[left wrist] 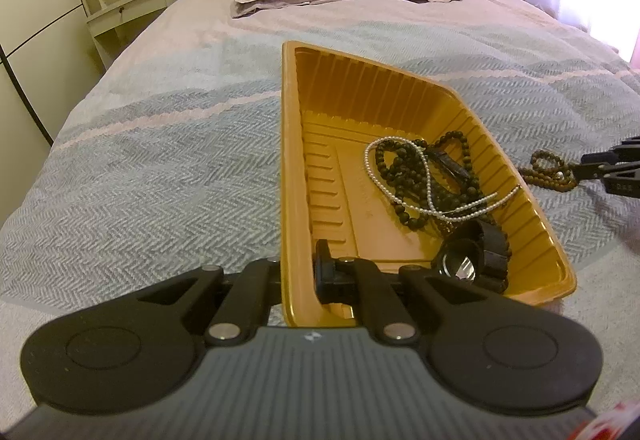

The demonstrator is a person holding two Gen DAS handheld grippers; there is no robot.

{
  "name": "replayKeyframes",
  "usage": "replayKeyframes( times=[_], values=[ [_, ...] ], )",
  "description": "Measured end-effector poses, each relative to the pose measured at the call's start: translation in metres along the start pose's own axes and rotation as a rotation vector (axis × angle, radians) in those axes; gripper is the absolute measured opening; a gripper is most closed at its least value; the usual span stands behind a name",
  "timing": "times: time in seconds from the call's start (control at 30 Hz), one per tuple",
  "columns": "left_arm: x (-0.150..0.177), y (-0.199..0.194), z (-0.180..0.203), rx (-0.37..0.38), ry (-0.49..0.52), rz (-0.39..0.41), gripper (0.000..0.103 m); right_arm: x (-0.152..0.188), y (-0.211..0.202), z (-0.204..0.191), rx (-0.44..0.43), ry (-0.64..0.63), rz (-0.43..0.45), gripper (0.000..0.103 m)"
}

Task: Organize jewelry
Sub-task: 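Move the open right gripper to the brown bead bracelet and close on it, then lift the brown bead bracelet high with the right gripper toward the tray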

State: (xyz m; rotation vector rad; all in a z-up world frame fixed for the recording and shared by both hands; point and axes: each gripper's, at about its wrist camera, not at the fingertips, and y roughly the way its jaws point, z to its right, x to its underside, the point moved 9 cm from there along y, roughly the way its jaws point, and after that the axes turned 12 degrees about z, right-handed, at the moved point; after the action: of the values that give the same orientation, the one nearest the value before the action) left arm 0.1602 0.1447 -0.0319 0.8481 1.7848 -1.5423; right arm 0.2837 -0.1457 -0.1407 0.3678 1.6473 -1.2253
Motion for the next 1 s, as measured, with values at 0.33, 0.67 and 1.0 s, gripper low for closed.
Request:
replayKeyframes(
  times=[0.33,0.67,1.0],
  values=[
    [0.000,0.001,0.000,0.001,-0.001,0.000,0.004,-0.004,-0.006,-0.004,0.047,-0.077,0.003,0.006],
    [-0.001,0.000,0.000,0.001,0.001,0.006,0.004,-0.054,-0.077,0.014,0.181,-0.199,0.178,0.006],
    [-0.003,-0.001,0.002,0.000,0.002,0.007,0.004,-0.103,-0.137,0.024,0.257,-0.263,0.322,0.006]
  ],
)
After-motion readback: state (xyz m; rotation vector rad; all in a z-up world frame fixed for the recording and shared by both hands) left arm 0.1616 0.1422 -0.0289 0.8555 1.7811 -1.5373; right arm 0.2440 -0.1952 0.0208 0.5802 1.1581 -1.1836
